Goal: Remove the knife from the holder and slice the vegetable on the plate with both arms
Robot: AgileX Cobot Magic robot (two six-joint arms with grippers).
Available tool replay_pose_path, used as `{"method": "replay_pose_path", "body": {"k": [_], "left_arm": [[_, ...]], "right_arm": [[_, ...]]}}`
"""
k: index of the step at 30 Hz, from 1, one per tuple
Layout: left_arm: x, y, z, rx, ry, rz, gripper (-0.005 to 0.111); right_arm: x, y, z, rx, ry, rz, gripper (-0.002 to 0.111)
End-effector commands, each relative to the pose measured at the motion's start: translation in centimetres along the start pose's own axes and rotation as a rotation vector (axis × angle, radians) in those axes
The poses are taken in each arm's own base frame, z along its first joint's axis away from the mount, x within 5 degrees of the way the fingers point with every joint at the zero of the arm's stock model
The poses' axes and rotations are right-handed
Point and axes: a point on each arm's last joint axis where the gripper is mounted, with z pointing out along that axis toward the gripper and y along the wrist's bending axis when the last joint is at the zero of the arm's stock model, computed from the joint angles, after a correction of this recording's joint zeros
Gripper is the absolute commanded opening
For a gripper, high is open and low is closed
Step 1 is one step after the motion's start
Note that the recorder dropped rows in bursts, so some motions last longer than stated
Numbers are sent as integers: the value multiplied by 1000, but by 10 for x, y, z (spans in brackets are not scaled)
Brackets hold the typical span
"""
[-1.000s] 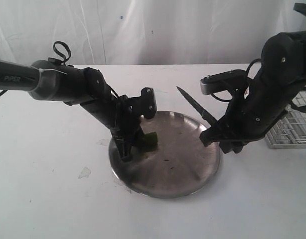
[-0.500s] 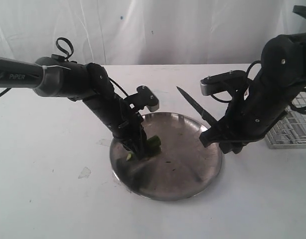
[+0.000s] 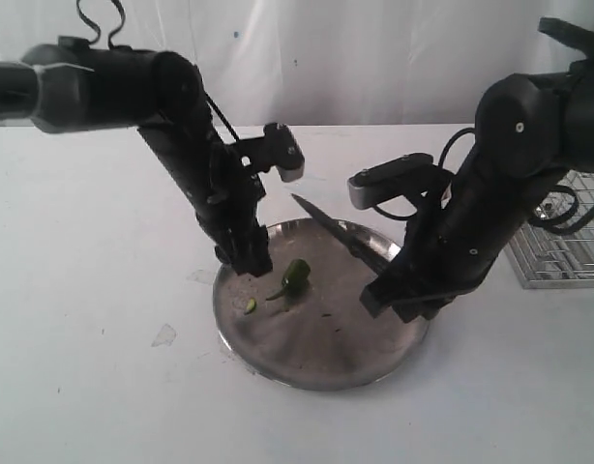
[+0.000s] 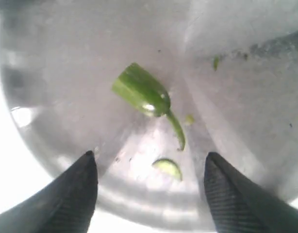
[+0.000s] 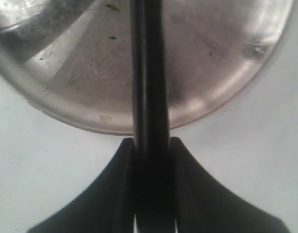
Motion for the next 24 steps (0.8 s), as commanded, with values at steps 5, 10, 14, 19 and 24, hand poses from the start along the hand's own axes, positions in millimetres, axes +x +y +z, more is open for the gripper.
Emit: {"method": "replay_pose_path", "body": {"k": [5,10,14,19,24], "left_arm": [[9,4,-44,-50,16,-116,1],[8,5,-36,15,-149,-282,0],[7,14,-30,-20,-303,-412,0],[7,22,-33,-40,-375,-462,0],[7,27,-30,-63,-421,-399,0]], "right_arm": [[-5,3,13,25,-2,-292,0],[-6,1,30,22,31,-411,0],[-7,-1,41,20,46,-408,0],[-9,-2,43,29,33,-411,0],[-11,-3,43,44,10,-417,0]]}}
